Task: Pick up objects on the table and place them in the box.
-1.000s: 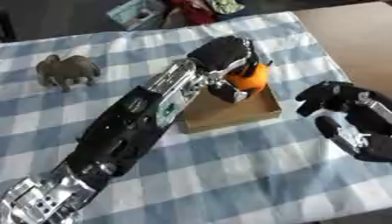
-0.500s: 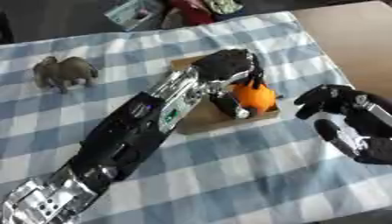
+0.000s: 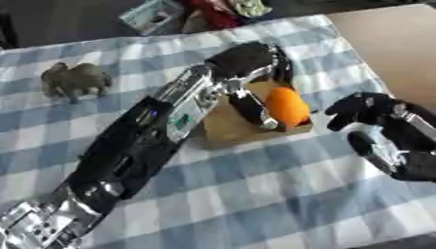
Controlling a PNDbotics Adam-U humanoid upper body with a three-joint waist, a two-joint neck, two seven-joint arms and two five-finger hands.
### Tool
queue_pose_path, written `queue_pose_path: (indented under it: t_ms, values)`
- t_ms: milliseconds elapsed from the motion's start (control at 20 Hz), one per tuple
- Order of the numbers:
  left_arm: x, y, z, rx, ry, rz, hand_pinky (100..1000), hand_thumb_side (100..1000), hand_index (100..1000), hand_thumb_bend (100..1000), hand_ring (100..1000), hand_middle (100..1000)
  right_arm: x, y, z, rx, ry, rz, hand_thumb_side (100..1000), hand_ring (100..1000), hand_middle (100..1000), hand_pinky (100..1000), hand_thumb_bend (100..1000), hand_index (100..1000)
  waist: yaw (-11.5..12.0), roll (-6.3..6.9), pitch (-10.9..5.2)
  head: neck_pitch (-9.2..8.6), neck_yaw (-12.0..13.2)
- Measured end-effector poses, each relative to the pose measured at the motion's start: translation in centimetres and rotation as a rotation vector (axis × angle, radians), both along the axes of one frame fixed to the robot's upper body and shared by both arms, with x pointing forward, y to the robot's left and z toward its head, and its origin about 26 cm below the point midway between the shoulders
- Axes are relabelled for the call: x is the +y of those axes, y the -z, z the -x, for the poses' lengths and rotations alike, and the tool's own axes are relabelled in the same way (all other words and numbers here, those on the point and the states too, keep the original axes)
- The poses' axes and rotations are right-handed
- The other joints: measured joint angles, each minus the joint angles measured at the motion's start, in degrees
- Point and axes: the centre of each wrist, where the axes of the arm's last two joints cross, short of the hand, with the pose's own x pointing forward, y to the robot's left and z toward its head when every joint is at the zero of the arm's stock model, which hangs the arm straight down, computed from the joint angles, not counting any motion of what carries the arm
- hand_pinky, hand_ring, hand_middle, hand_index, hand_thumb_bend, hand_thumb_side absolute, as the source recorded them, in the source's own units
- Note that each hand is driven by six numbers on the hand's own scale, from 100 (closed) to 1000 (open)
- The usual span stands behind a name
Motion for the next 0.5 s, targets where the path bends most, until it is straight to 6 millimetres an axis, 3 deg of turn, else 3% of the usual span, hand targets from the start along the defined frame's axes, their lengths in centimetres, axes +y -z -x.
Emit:
queue_pose_path:
  t_ms: [50,300,500]
  values:
    - [0.5,-0.6,0.2,-0.013,-0.015,0.009,563,346,670,704,519,516,-0.1,0.1,0.0,0.002,0.004,-0.003,511,671,720,658,183,796,0.3,-0.06,-0.16,0.00,-0.2]
    - [4.2,-3.0,0.4,-0.073,-0.133,0.033,582,304,673,675,523,519,-0.6,0.5,0.1,0.012,0.031,-0.015,510,670,720,658,182,796,2.1,-0.29,-0.91,0.27,-1.1]
    - [7.9,-3.7,0.0,-0.094,-0.256,0.020,597,277,674,655,516,516,-1.0,0.9,0.2,0.020,0.049,-0.019,510,670,720,658,181,797,3.4,-0.31,-1.30,0.75,-1.9]
